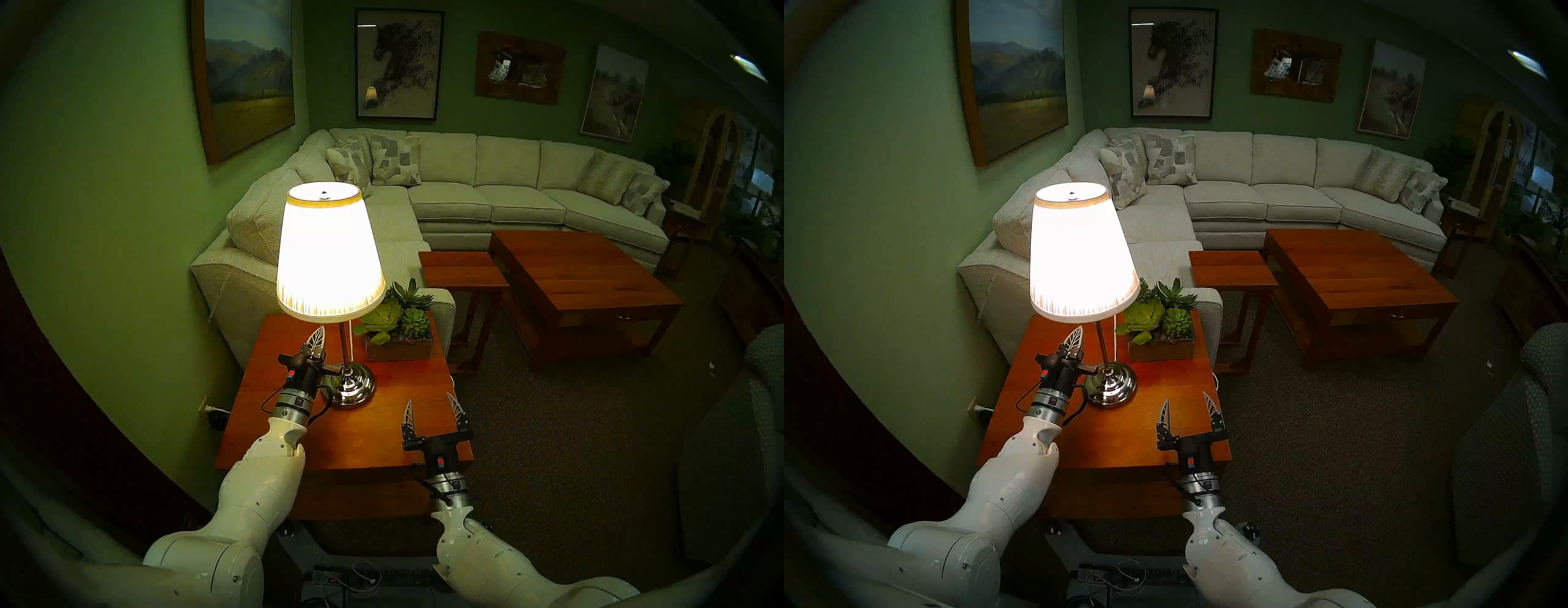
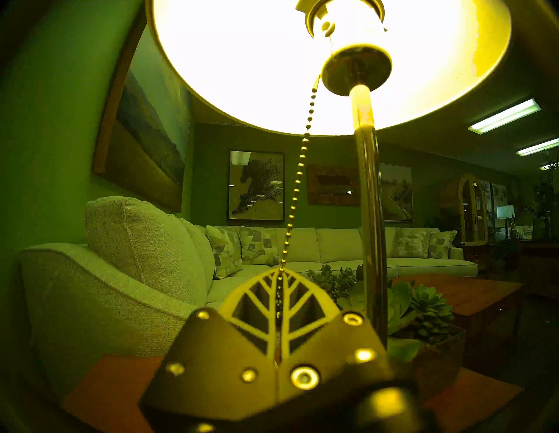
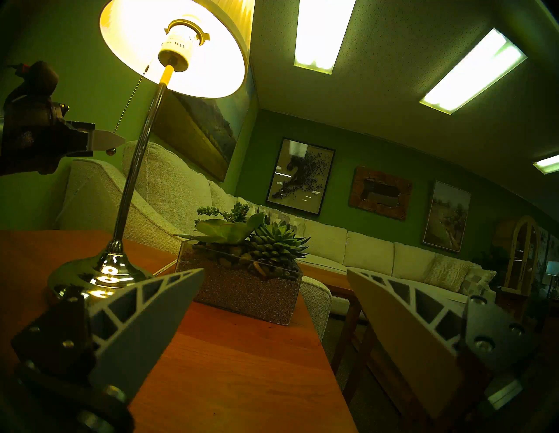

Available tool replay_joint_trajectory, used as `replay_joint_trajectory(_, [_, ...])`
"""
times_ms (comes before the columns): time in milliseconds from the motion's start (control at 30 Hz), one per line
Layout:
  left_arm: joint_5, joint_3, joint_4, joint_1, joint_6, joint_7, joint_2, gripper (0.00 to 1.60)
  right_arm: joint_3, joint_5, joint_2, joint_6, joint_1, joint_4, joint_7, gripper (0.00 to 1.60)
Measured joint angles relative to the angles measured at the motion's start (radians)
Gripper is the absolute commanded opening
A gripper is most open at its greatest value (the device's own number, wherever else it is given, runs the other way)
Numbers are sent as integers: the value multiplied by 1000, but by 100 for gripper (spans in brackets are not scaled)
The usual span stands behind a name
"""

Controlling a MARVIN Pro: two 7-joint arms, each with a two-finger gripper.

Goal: Pull on string to turn on lamp

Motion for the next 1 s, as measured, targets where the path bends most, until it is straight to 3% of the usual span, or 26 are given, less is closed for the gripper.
replay_joint_trajectory(167, [-10,-2,-21,8,2,-11,2,0,0,0,0,0,0,0,0,160])
replay_joint_trajectory(200, [-11,-3,-25,10,3,-13,3,10,0,0,0,0,0,0,0,160])
replay_joint_trajectory(267, [-14,-3,-43,17,4,-18,4,12,0,0,0,0,0,0,0,160])
replay_joint_trajectory(300, [-15,-3,-59,24,5,-21,6,29,0,0,0,0,0,1,0,160])
replay_joint_trajectory(367, [-16,-3,-80,34,7,-24,7,41,0,0,0,0,0,1,0,160])
replay_joint_trajectory(433, [-16,-3,-97,43,10,-25,7,41,0,0,0,0,0,1,0,160])
replay_joint_trajectory(467, [-16,-3,-104,47,12,-26,8,52,0,0,0,0,0,1,0,160])
replay_joint_trajectory(633, [-16,-4,-146,76,37,-28,10,68,0,0,0,0,0,1,0,160])
replay_joint_trajectory(900, [-16,-4,-190,120,59,-35,16,82,0,0,0,0,0,1,0,160])
replay_joint_trajectory(1000, [-17,-4,-207,134,59,-41,18,80,0,0,0,0,0,1,0,160])
